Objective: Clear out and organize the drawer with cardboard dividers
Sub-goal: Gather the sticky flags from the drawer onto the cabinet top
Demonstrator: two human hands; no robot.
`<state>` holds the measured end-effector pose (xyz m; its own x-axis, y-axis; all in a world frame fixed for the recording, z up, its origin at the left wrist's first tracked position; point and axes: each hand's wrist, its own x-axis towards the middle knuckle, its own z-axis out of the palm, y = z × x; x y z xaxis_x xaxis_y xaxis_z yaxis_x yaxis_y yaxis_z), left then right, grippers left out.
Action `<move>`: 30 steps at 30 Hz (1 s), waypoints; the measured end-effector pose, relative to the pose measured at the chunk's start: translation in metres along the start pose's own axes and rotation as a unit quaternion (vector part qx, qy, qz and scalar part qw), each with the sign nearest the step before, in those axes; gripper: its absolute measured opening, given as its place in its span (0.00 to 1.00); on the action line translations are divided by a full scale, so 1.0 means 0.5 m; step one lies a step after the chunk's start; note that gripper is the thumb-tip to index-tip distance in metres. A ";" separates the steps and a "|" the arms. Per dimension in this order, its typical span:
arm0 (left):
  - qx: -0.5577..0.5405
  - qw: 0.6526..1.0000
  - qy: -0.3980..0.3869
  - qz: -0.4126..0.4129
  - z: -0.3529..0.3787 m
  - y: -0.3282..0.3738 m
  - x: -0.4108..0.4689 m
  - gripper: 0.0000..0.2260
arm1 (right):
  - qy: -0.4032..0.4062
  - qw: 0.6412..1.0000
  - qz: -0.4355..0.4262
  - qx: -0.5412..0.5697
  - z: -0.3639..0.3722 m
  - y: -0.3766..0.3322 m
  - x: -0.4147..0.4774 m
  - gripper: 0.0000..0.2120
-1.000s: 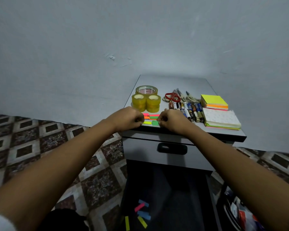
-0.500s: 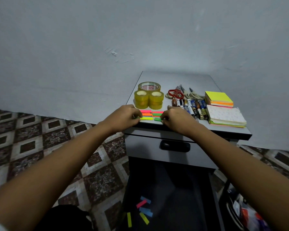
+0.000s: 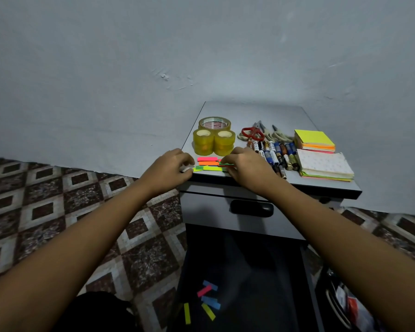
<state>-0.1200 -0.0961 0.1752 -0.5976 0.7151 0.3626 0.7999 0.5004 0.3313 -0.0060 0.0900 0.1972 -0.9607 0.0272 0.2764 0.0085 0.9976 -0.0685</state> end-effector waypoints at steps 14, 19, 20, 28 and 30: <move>-0.020 1.000 -0.007 -0.012 0.009 0.003 -0.003 0.09 | -0.003 1.000 -0.007 -0.007 0.032 -0.028 0.026 0.13; -0.027 0.999 0.001 -0.046 0.015 0.012 0.003 0.10 | 0.002 1.000 -0.013 0.000 0.035 -0.030 0.028 0.13; -0.030 0.998 0.002 -0.051 0.014 0.012 0.003 0.10 | 0.005 1.000 -0.014 0.007 0.035 -0.028 0.026 0.13; -0.017 0.999 -0.020 -0.037 0.016 0.011 0.008 0.14 | 0.007 1.000 0.022 0.020 0.014 0.019 -0.010 0.15; -0.002 0.999 -0.031 -0.031 0.018 0.013 0.013 0.14 | -0.011 1.000 0.028 0.009 0.013 0.029 -0.017 0.15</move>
<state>-0.1181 -0.0838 0.1719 -0.6414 0.7115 0.2870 0.7611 0.5430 0.3548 0.0004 0.1037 0.1875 -0.9645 0.0816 0.2511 0.0578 0.9932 -0.1007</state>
